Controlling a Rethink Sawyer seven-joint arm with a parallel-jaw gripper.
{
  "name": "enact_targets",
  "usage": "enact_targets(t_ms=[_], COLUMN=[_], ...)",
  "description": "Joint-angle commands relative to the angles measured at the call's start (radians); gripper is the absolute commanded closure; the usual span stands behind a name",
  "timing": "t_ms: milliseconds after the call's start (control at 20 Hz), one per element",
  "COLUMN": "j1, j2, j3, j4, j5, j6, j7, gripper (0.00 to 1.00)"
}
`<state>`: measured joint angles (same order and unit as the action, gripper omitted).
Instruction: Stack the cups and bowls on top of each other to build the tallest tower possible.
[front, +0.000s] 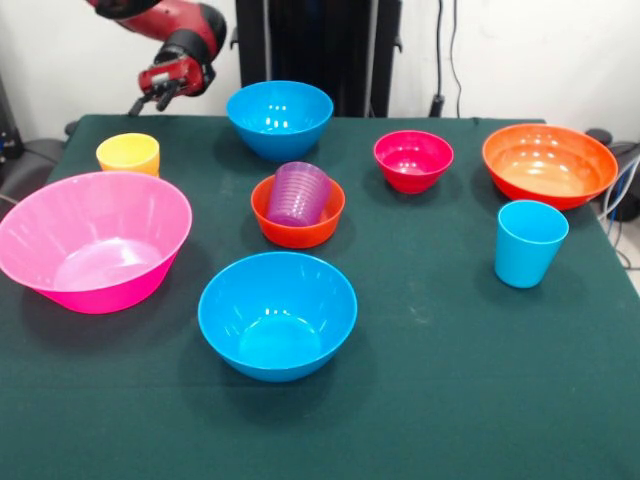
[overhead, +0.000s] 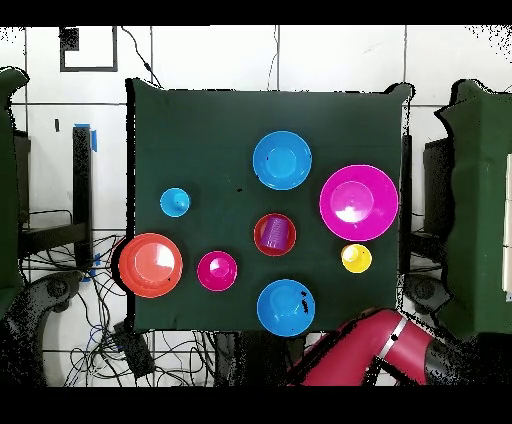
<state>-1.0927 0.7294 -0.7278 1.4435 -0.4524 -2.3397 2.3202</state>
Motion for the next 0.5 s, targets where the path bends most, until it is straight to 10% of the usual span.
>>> enact_targets(t_ms=[50, 500], j1=[0.131, 0.403], j2=[0.403, 0.299], j3=[0.446, 0.505], j4=[0.272, 0.297], j5=[-0.277, -0.415], j6=[0.069, 0.227], j7=[0.277, 0.364], gripper=[0.00, 0.00])
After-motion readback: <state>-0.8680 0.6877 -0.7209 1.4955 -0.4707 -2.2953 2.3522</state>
